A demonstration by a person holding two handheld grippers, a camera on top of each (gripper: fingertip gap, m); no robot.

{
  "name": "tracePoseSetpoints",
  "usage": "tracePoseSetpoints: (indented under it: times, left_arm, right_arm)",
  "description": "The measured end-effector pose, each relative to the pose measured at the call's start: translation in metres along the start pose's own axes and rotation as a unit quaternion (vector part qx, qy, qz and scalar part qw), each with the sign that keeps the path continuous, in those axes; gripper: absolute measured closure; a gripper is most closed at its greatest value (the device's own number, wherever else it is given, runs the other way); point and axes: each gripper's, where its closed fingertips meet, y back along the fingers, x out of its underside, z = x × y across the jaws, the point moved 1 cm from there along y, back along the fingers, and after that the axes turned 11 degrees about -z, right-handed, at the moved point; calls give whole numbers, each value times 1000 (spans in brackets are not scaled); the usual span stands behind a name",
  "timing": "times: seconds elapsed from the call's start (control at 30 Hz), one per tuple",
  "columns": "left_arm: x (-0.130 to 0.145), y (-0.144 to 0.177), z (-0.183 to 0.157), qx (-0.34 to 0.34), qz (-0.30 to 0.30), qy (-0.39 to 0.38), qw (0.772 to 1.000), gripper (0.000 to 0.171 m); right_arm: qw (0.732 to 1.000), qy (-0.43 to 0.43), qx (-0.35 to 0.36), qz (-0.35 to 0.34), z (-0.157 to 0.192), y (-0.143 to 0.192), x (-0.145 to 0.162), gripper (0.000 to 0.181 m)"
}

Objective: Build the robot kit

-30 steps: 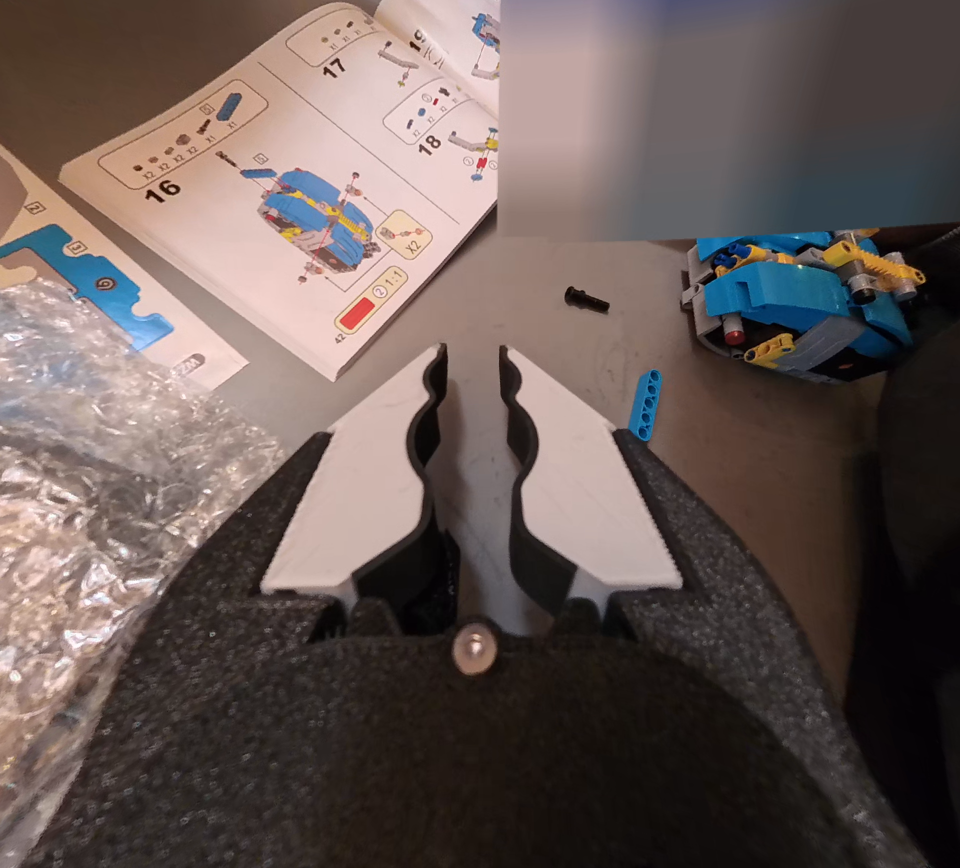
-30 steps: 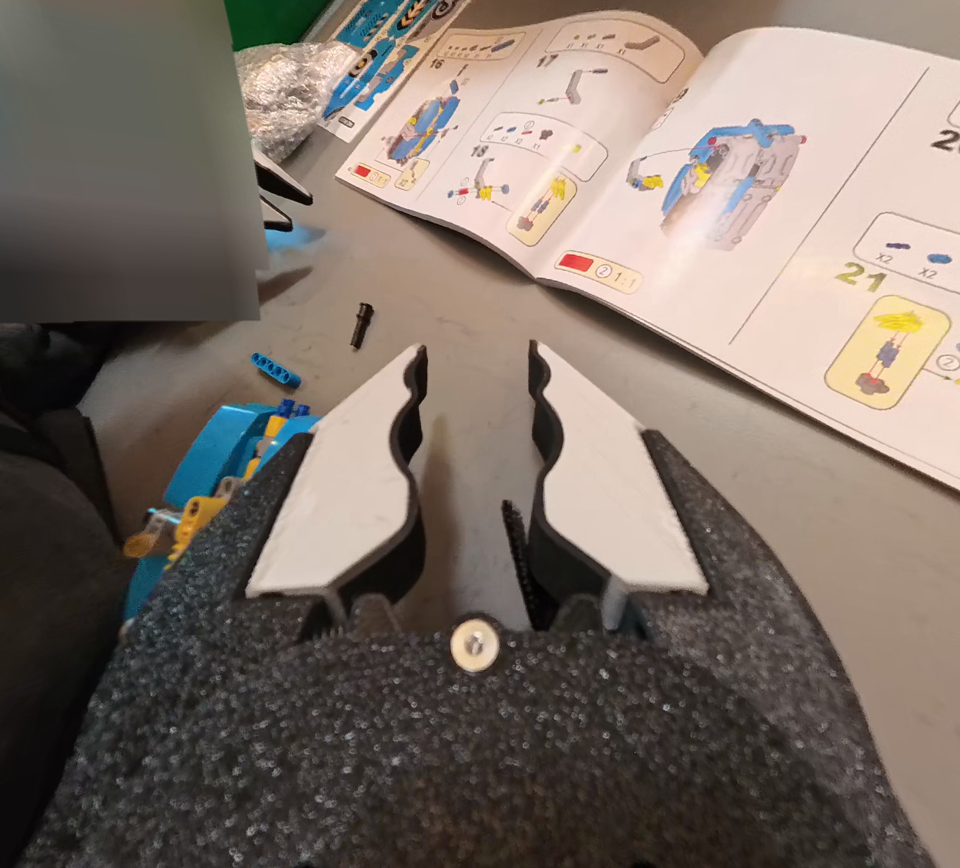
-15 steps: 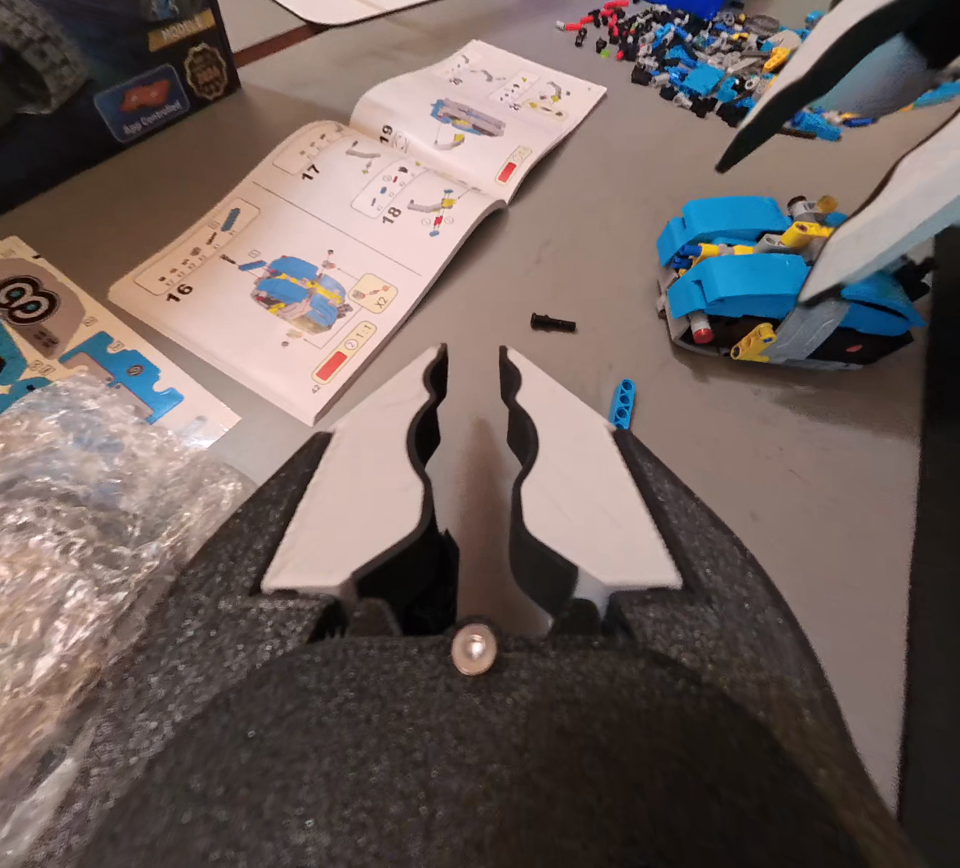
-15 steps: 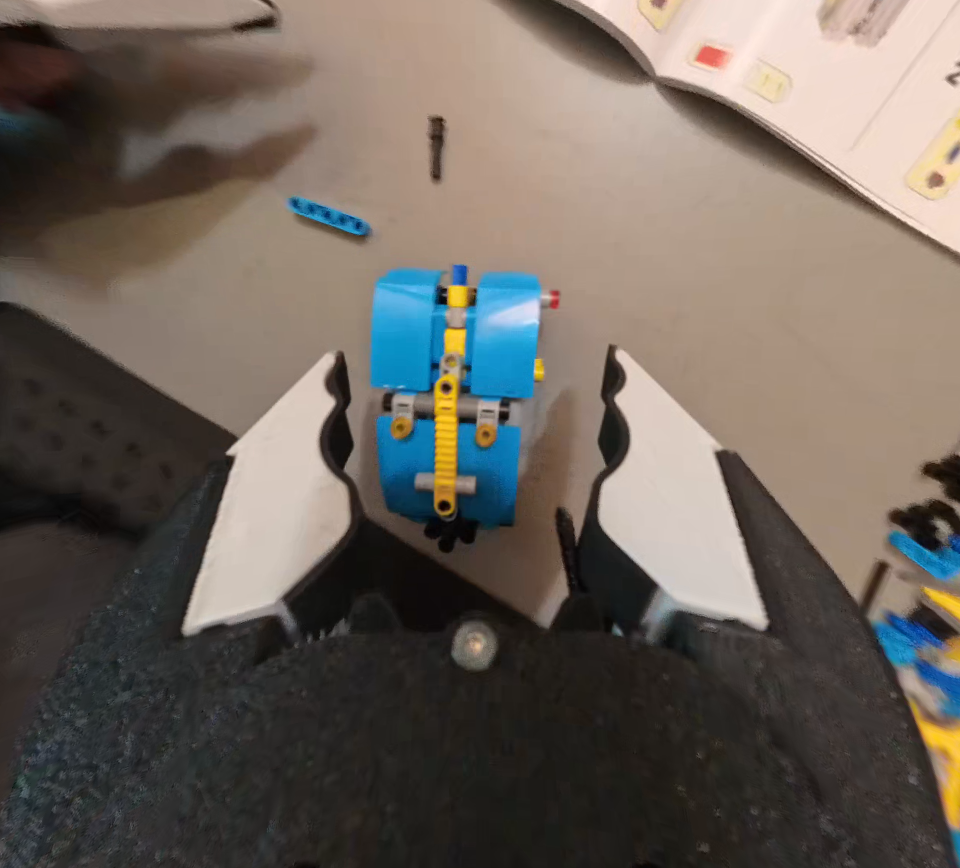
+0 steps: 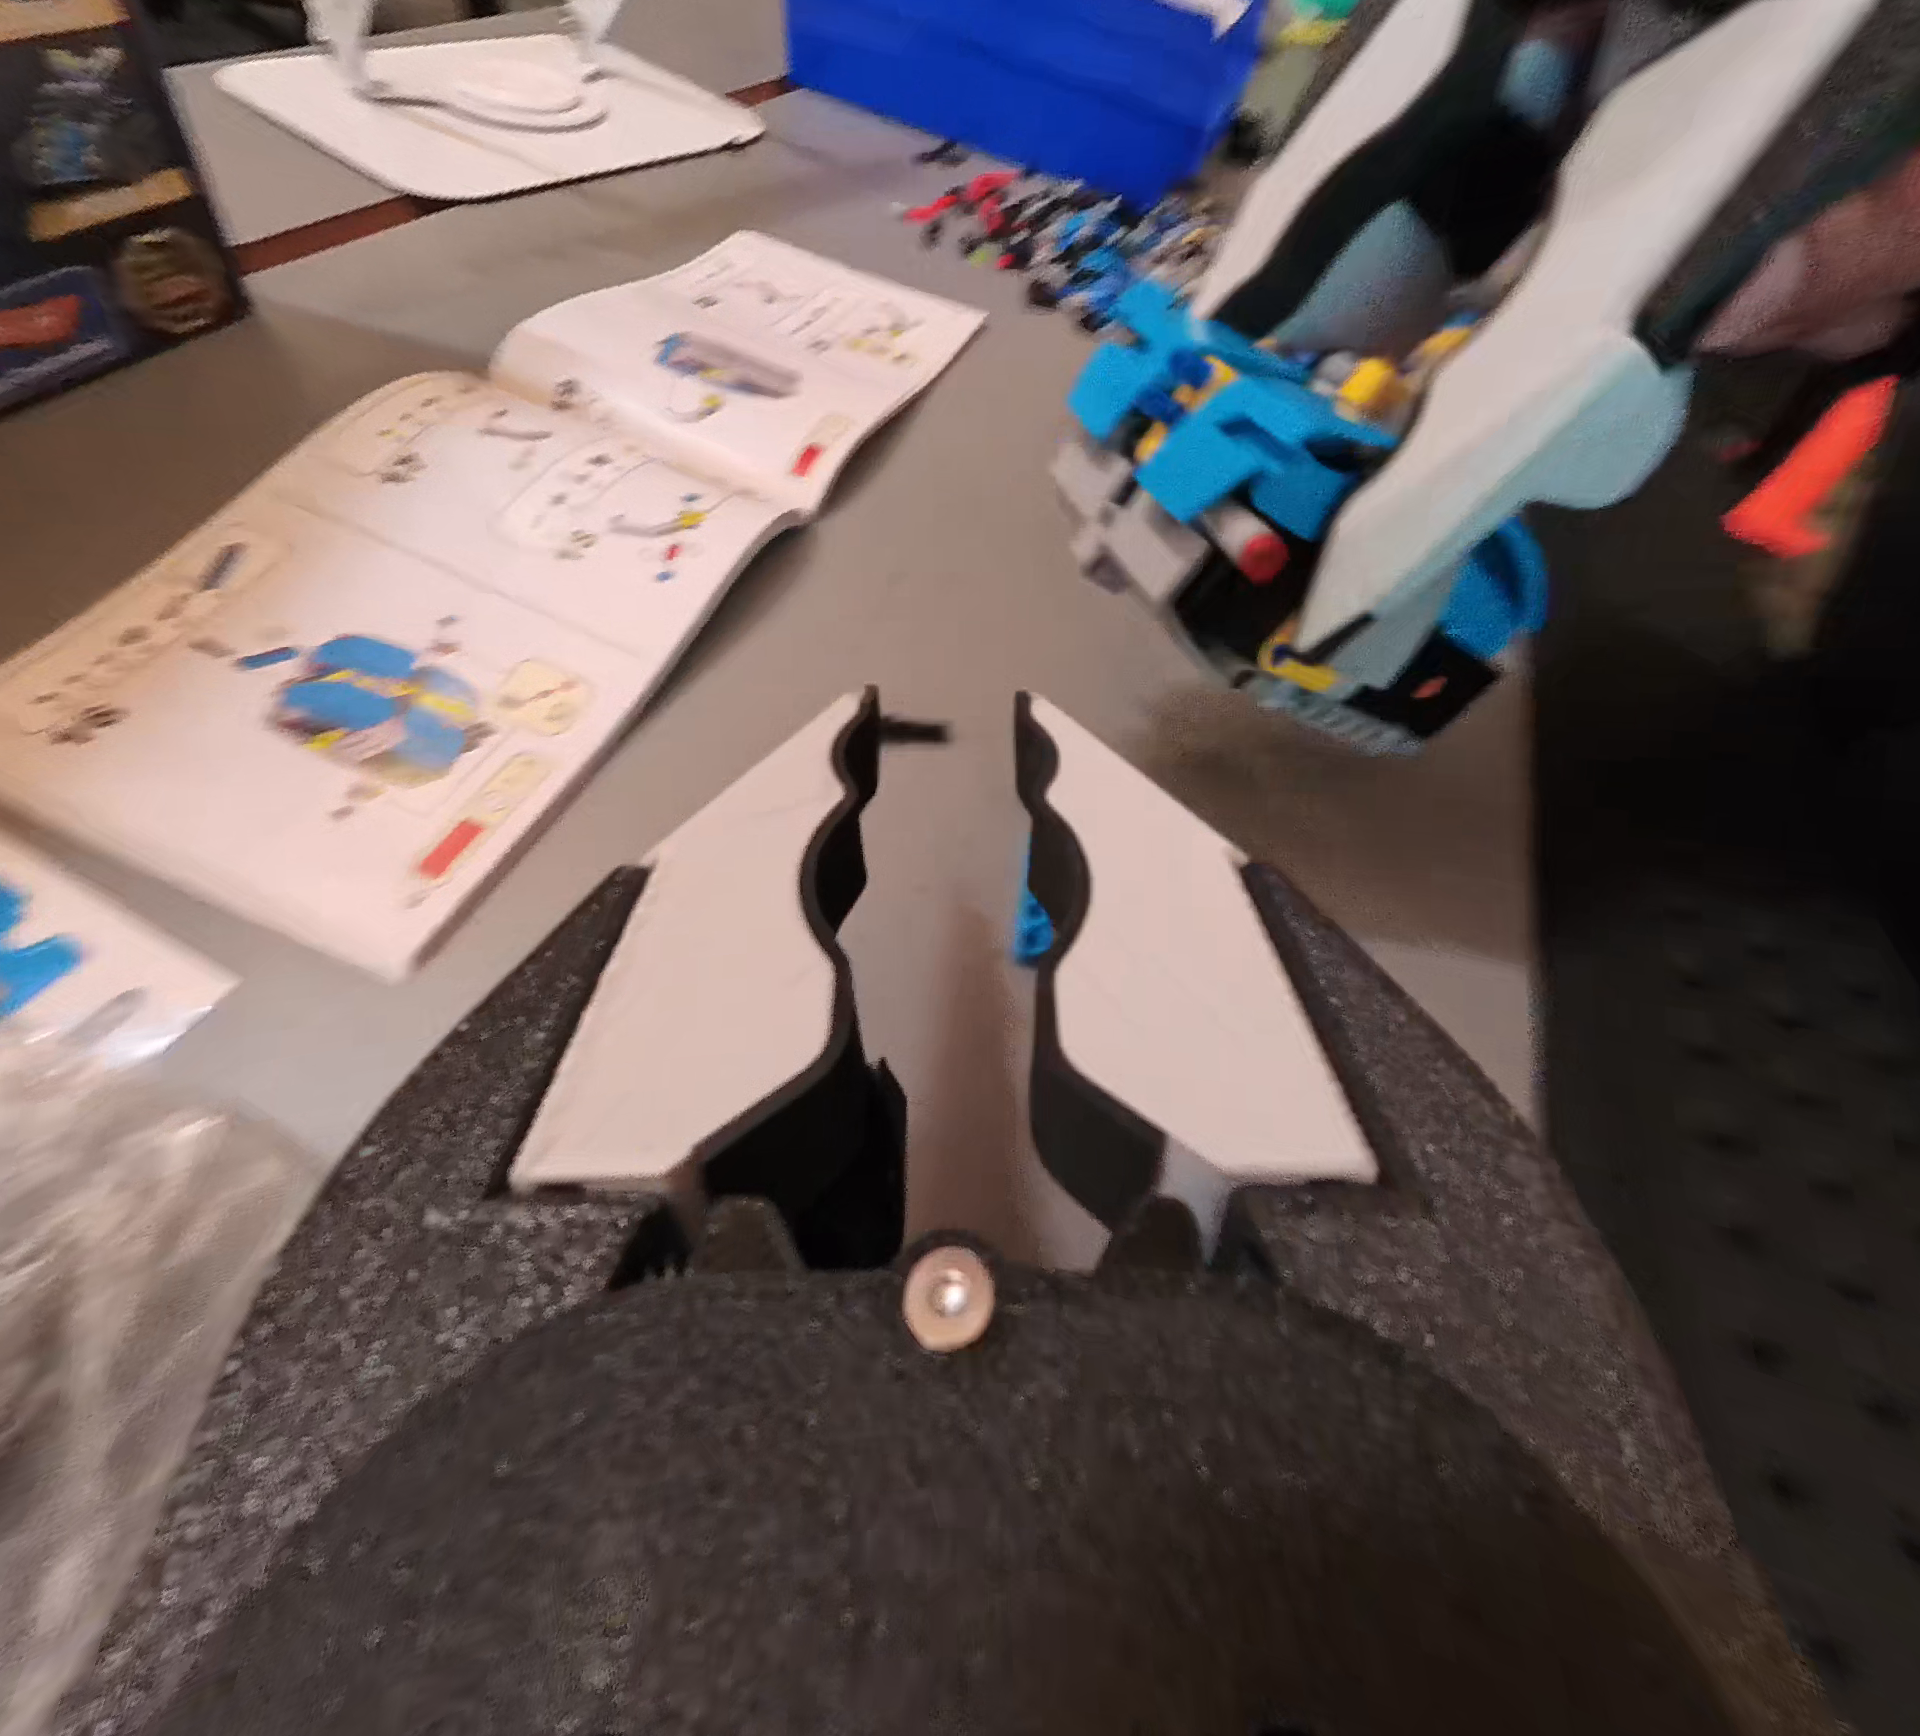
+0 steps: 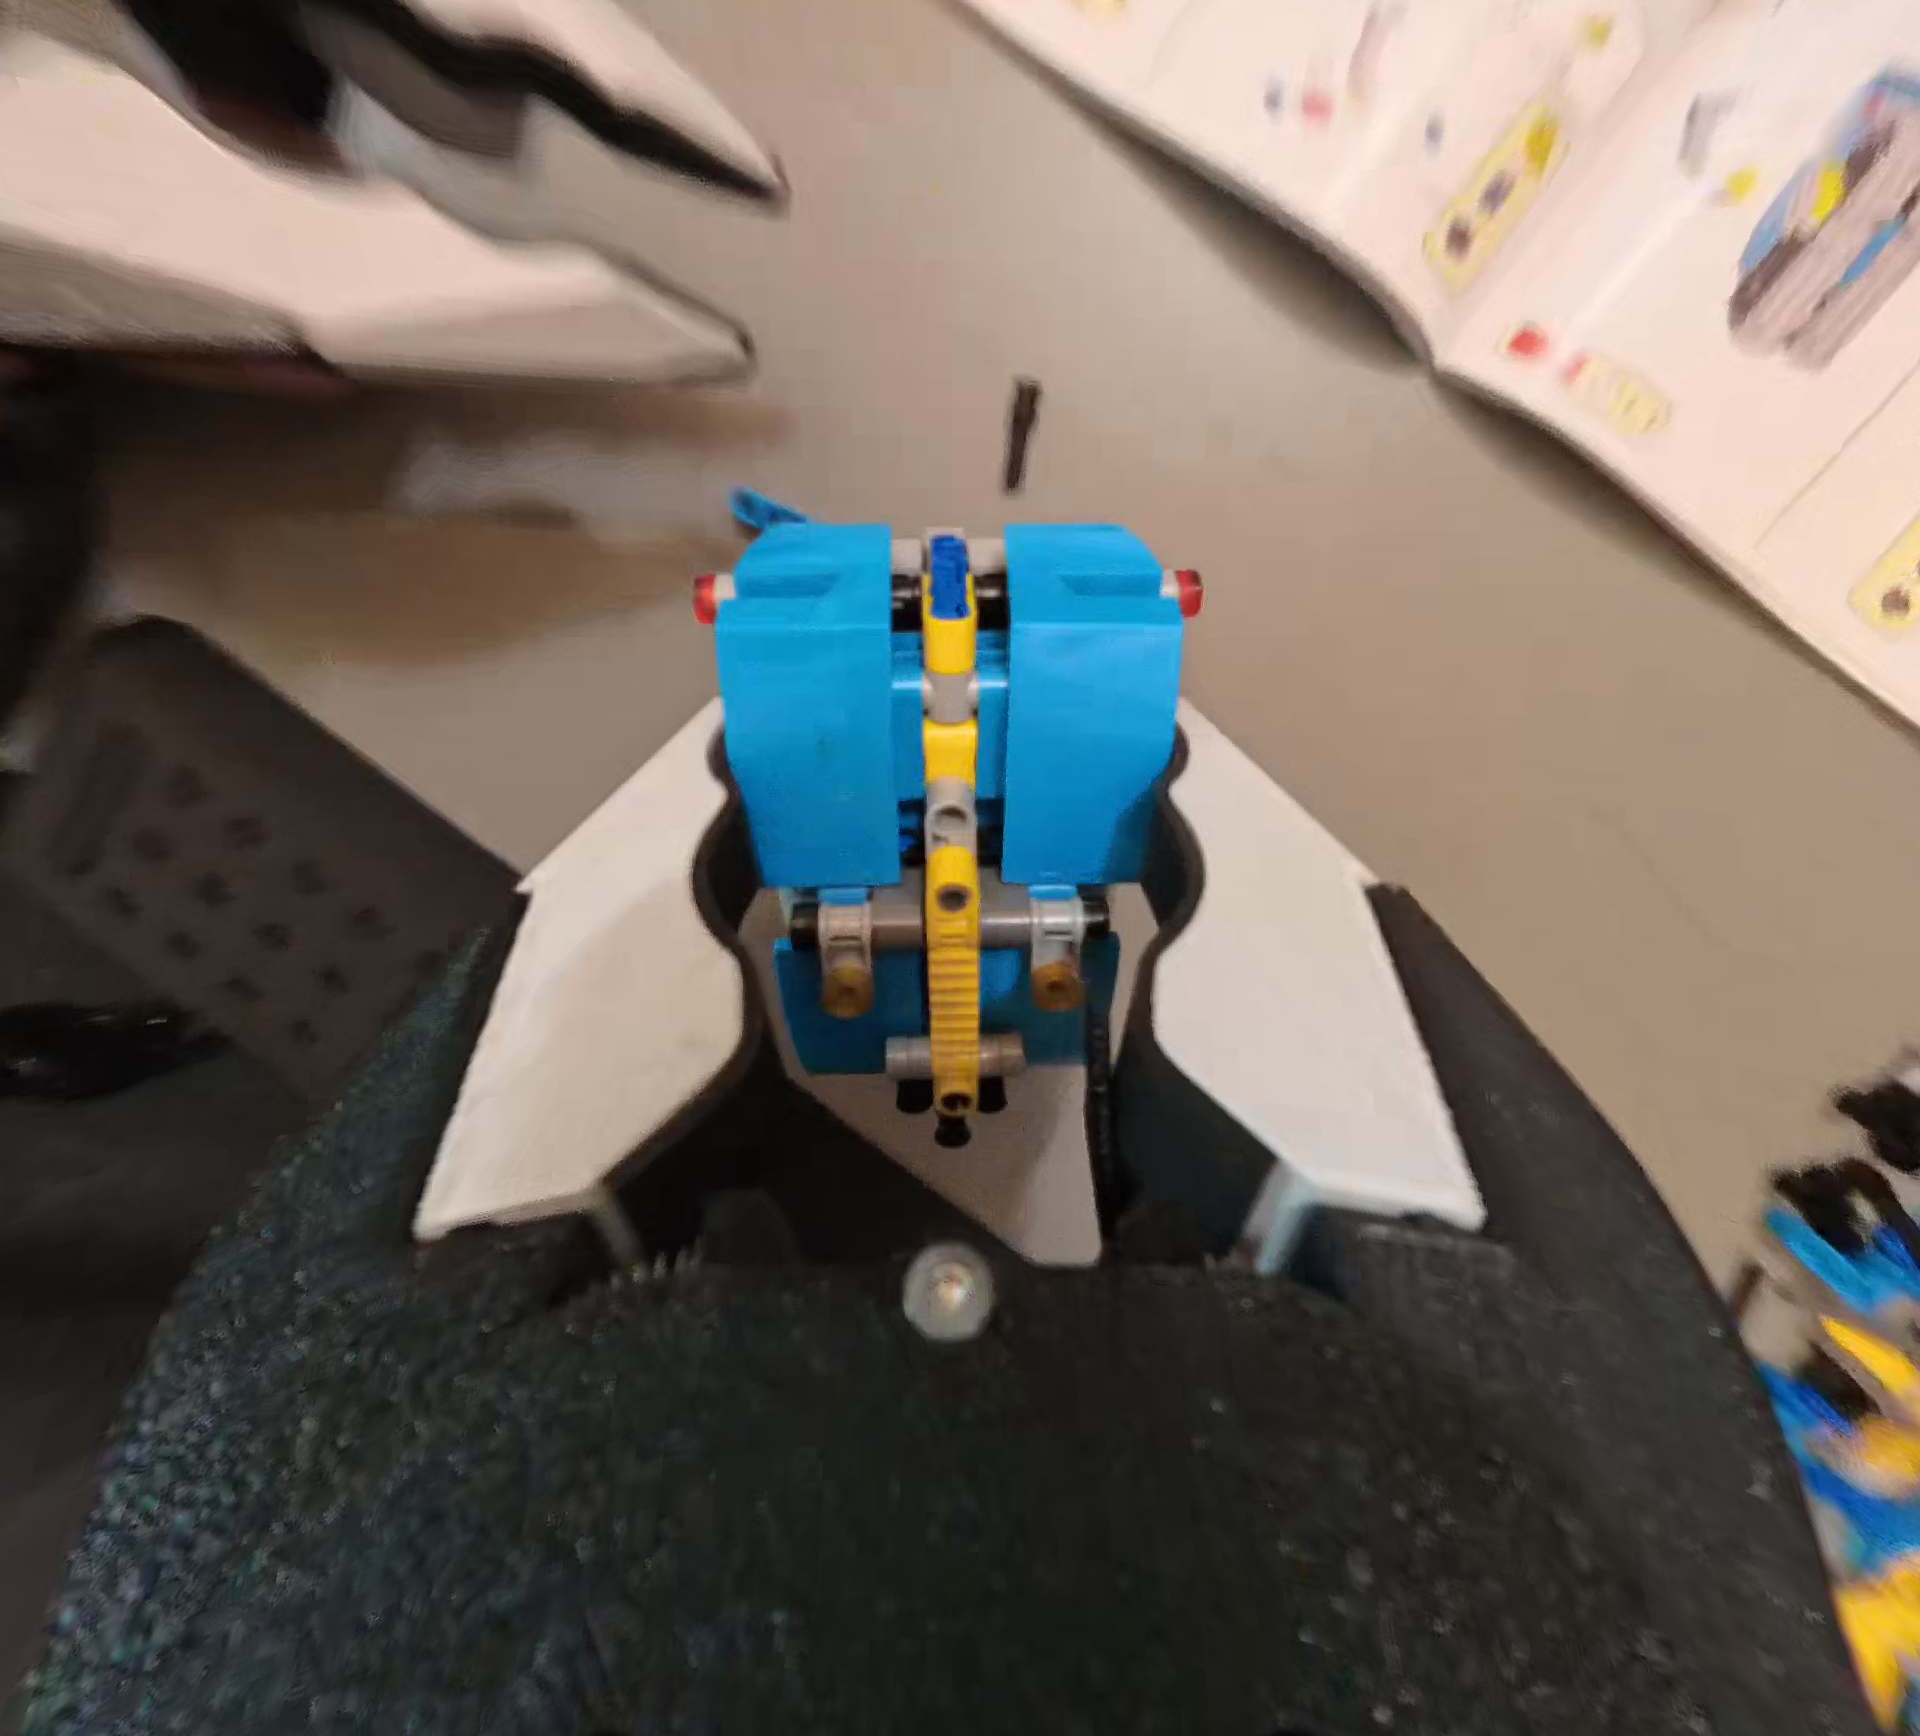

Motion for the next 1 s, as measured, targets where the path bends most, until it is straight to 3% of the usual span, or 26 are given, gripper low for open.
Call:
tracePoseSetpoints:
  times: [0.1,0.23,0.33,0.5,0.57,0.63,0.73,0.9,1.0]
  left_arm:
    - [-18,2,-29,110,-57,95,988,116]
    - [-44,13,-54,246,-115,237,933,78]
    - [-46,17,-69,288,-114,252,917,71]
    - [-46,16,-91,328,-104,285,894,70]
    - [-46,16,-94,337,-102,310,883,84]
    - [-44,16,-94,344,-94,317,879,85]
    - [-44,17,-92,339,-93,306,885,86]
    - [-31,13,-87,307,-59,246,918,92]
    - [-28,11,-84,304,-50,255,917,94]
  right_arm:
    - [986,-39,-103,-124,12,23,-27,107]
    - [931,-128,-263,-219,23,41,-40,107]
    - [891,-152,-345,-252,36,45,-44,106]
    - [842,-130,-403,-333,68,54,-58,107]
    - [853,-118,-386,-332,74,46,-57,107]
    - [865,-103,-363,-331,77,40,-54,108]
    - [868,-90,-359,-330,77,40,-49,108]
    - [875,-33,-338,-346,71,35,-39,108]
    - [861,-42,-363,-355,67,33,-32,108]
